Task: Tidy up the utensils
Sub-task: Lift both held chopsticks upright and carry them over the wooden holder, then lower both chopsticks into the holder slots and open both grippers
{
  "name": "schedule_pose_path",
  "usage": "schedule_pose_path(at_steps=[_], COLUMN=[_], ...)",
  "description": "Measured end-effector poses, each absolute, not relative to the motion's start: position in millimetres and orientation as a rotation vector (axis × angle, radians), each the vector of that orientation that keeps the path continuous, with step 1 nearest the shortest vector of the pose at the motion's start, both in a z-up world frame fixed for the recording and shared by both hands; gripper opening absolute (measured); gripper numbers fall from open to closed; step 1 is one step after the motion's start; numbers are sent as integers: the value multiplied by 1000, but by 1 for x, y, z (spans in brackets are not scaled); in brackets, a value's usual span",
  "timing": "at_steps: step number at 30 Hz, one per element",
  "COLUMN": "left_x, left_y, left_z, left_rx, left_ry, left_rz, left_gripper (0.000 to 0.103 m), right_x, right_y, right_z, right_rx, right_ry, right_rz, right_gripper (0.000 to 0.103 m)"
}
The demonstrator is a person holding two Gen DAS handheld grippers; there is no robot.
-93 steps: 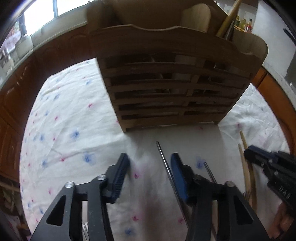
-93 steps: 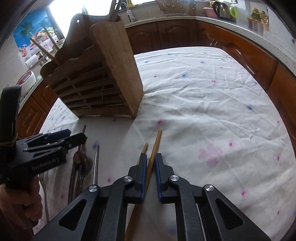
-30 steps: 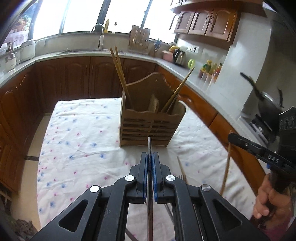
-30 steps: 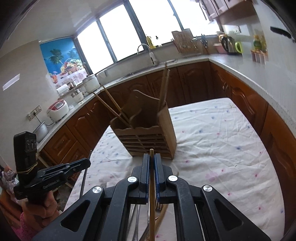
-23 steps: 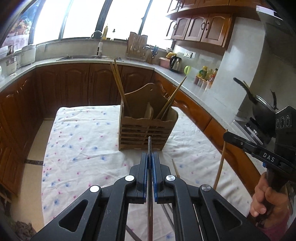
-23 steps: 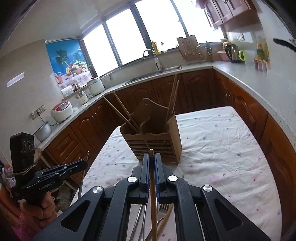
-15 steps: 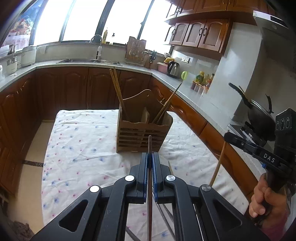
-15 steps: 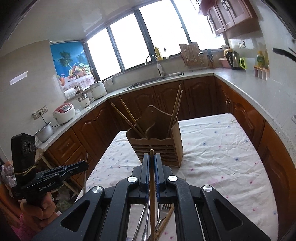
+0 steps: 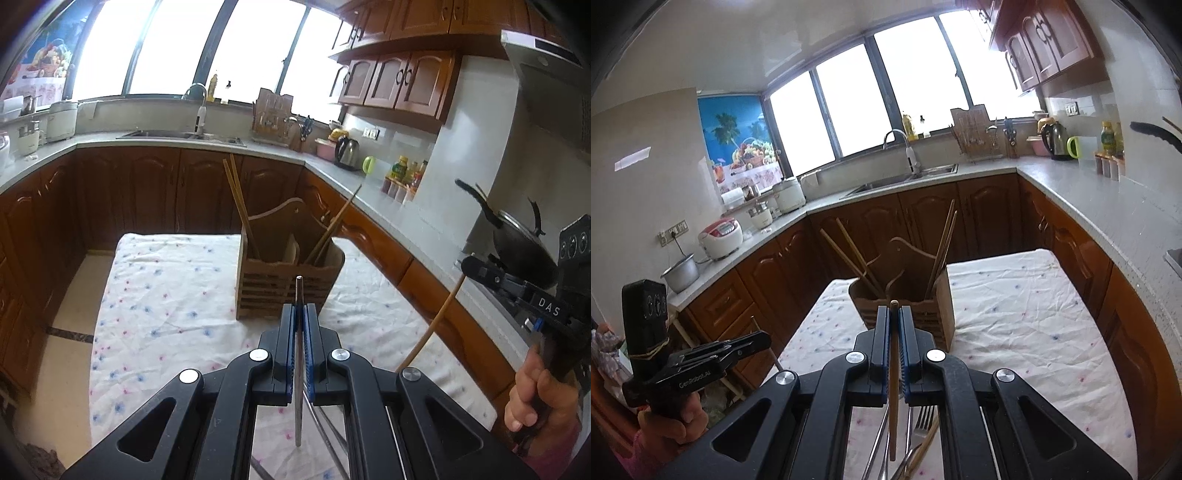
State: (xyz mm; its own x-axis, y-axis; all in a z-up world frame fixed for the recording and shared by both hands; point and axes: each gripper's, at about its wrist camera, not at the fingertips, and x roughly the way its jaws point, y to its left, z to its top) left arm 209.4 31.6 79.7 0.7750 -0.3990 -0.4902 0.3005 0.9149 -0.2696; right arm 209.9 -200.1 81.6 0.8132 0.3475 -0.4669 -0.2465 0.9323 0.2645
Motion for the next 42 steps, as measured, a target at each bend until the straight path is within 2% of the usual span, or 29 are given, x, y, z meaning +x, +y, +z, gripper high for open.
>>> schedule_pose_path(at_steps=[17, 28, 34, 42], left_x=[225, 273, 302, 339], left_y=[50, 59, 51, 38], left_z=[105, 111, 83, 35], left_rx=[-224, -322, -348, -410], left_ry=[360, 209, 202, 235], left_rz=[-335, -279, -238, -195], left_gripper=[3, 3, 3, 3], right_x=[242, 283, 312, 343], right_y=[-211, -222, -226, -229], right_z=[109, 143, 142, 101], right_rx=[261, 312, 330, 368], right_ry=[392, 239, 210, 246], right_rz=[275, 228, 193, 167], right_gripper=[5, 5, 5, 5])
